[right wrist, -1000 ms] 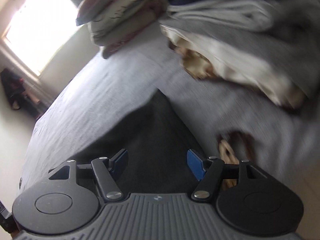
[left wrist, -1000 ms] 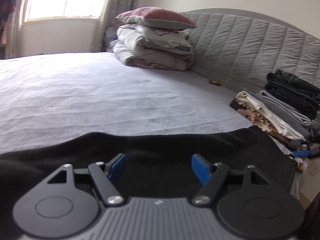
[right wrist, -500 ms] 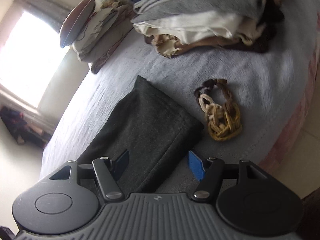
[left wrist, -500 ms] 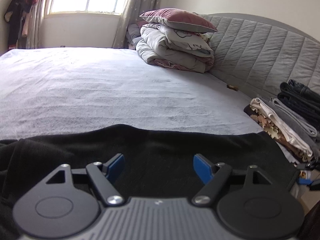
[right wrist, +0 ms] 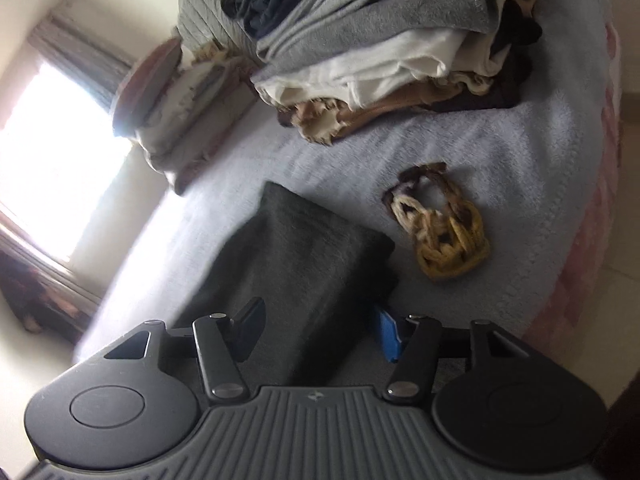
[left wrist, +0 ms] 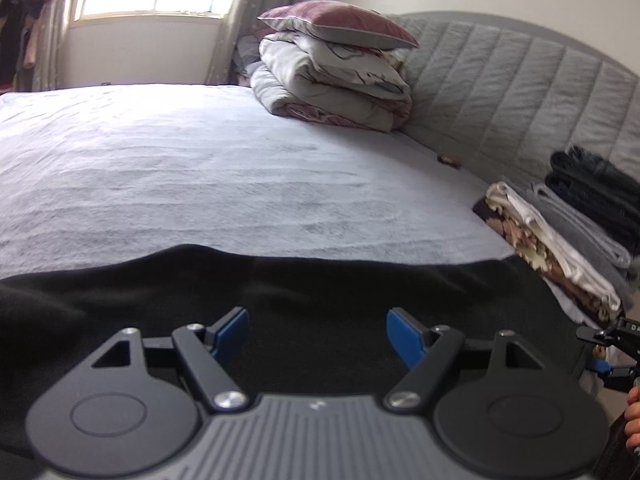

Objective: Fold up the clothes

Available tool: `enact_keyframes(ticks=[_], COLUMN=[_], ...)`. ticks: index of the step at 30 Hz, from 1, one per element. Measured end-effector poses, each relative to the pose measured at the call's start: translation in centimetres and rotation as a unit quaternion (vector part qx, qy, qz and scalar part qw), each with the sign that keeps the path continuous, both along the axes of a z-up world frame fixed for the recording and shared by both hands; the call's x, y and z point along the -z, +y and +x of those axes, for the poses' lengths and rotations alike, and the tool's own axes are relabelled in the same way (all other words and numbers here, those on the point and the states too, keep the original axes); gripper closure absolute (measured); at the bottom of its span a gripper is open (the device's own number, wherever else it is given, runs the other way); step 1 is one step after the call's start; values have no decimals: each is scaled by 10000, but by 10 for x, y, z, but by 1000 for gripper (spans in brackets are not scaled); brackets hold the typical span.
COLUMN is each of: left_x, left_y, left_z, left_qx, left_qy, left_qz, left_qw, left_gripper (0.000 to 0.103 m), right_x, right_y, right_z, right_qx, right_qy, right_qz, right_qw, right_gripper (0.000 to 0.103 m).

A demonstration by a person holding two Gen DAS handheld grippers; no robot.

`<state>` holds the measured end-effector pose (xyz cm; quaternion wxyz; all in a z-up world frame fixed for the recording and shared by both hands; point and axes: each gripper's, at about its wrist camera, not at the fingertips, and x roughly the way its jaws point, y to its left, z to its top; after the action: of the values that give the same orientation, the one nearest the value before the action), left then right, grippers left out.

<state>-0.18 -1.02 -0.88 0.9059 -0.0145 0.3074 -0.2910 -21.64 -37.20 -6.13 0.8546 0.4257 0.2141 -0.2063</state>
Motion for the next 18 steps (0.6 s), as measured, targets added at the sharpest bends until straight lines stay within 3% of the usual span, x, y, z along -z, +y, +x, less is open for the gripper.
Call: enact_keyframes(ticks=[6,11,13,15,18], left_x=[7,12,12,12,10], left_y=[-13,-16,-17,-21,-29], left_z=[-3,-2,0,4,16], left_qx=[145,171,240,429,768], left_qy=[-27,17,-5,-59,-83], left_qz=[242,307,259,117,-279], left_qw=[9996,9994,9994,9990,9966], left_gripper=[25,25,25,27,39], right_x=[2,9,11,10,6], right_y=[23,29,31,33,34], right_z=[3,15,19,21,23], right_qx=[-167,268,510,684,707], right_qy=[23,-78,-116,-68,-77], right_qz=[-407,-589,-672,-793,-941], right_qw=[9990,9979,9964,9945,9930], right_gripper=[44,45,49,68,77])
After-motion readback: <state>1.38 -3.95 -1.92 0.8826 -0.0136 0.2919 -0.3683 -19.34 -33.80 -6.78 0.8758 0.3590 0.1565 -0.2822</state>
